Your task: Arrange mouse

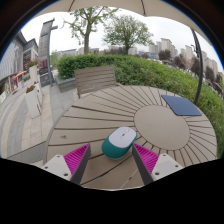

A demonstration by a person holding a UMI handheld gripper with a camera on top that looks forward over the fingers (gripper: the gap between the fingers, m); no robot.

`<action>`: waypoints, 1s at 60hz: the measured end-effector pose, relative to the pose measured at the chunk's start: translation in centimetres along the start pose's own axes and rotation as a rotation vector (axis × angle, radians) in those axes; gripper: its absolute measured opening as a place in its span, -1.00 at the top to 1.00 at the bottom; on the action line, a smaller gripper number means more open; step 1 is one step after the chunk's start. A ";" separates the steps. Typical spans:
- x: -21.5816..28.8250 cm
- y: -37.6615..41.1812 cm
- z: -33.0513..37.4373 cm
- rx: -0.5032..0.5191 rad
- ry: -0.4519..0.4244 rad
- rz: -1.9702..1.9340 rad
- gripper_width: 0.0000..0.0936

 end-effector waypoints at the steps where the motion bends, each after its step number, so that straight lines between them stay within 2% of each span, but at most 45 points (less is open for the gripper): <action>1: 0.2 0.0 -0.2 0.003 -0.002 -0.001 -0.85; 14: 2.6 0.3 -2.8 0.008 0.003 0.006 -0.84; 32: 4.2 1.0 -4.3 0.065 0.000 0.009 -0.77; 36: 4.3 0.9 -4.5 0.068 0.000 0.007 -0.70; 38: 4.4 1.0 -4.5 0.069 0.000 0.003 -0.59; 39: 4.4 0.9 -4.5 0.069 0.001 0.002 -0.46; 41: 4.4 0.6 -4.5 0.064 0.007 0.013 0.04; 45: 4.5 1.0 -4.7 0.084 0.014 0.067 0.12; 52: 6.0 0.7 -3.5 0.118 0.030 0.100 0.12; 60: 13.0 -3.1 0.6 0.178 -0.038 0.020 0.12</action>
Point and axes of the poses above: the point between the fingertips, and its own axes, seen from behind it with the camera up: y to the left, x up, z backward, against the way the camera looks, the point moved 4 cm from there along z, backward, against the way the camera looks, and after that the axes turned 9 degrees about y, right-handed, at the moved point
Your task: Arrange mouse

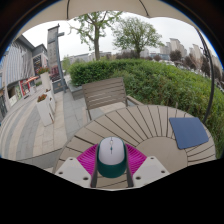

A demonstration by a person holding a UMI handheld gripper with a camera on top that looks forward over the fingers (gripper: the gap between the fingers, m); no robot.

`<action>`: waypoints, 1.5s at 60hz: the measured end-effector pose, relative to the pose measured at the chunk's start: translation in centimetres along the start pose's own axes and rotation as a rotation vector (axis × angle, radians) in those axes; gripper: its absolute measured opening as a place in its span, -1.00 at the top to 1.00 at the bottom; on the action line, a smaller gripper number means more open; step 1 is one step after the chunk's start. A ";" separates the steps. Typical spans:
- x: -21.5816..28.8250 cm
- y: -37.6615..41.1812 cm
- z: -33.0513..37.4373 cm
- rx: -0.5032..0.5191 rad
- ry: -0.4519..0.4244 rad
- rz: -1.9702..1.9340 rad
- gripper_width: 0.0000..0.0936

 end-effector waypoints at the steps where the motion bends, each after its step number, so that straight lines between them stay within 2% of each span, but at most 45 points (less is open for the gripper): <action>1: 1.2 -0.9 0.5 -0.002 -0.016 -0.005 0.12; 9: 9.8 -11.2 2.2 -0.063 -0.112 -0.022 0.12; 15: 12.4 -20.8 0.1 -0.161 -0.123 -0.017 0.12; 23: 9.2 -32.7 -4.3 -0.264 -0.036 -0.070 0.12; 28: 7.1 -36.3 -6.9 -0.268 0.020 -0.097 0.12; 33: 4.6 -38.9 -8.3 -0.271 0.037 -0.111 0.09; 36: 3.5 -39.2 -8.9 -0.262 0.045 -0.111 0.09; 44: 1.4 -39.8 -9.4 -0.261 0.082 -0.122 -0.14; 46: 1.1 -40.0 -9.2 -0.270 0.091 -0.131 -0.36; 49: 1.0 -40.2 -8.2 -0.295 0.096 -0.136 -0.80; 50: 1.0 -40.2 -7.8 -0.304 0.103 -0.135 -0.85; 52: 0.8 -39.9 -6.5 -0.316 0.116 -0.135 -0.78; 57: 0.7 -38.5 -1.9 -0.331 0.144 -0.153 -0.81; 64: -0.3 -34.1 6.0 -0.287 0.187 -0.184 -0.81; 73: -4.0 -29.0 14.7 -0.240 0.270 -0.188 -0.79; 79: -7.1 -27.0 18.1 -0.261 0.329 -0.184 -0.81; 90: -9.5 -25.0 20.9 -0.257 0.325 -0.150 -0.81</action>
Point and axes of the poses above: the point between the fingertips, and its own axes, seen from behind it with the camera up: y to the left, x up, z backward, against the way the camera looks, the point moved 4 cm from there along z, backward, against the way the camera looks, and after that the axes turned 9 degrees about y, right-handed, at the moved point
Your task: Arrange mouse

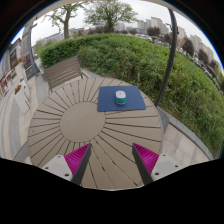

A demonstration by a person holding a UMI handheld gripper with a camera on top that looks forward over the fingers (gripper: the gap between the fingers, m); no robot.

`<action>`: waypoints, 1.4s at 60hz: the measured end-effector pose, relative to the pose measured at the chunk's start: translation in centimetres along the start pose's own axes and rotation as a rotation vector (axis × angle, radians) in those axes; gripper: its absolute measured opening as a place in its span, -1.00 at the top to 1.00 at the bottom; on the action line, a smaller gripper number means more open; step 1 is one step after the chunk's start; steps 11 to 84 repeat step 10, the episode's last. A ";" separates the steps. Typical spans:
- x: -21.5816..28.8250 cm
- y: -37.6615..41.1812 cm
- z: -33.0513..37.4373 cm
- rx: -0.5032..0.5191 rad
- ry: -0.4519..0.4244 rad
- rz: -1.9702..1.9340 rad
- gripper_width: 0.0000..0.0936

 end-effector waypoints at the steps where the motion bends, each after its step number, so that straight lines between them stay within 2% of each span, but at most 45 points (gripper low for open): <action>1: -0.2 0.2 0.1 0.007 0.000 -0.006 -0.81; 8: -0.7 -0.2 0.5 -0.022 -0.004 -0.008 -0.81; 84: -0.8 -0.2 0.5 -0.022 -0.004 -0.011 -0.81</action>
Point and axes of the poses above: the point between the fingertips, and its own axes, seen from behind it with the camera up: y to the left, x up, z backward, against the way the camera looks, the point moved 4 cm from there along z, backward, against the way the camera looks, and after that the axes turned 9 degrees about y, right-handed, at the moved point
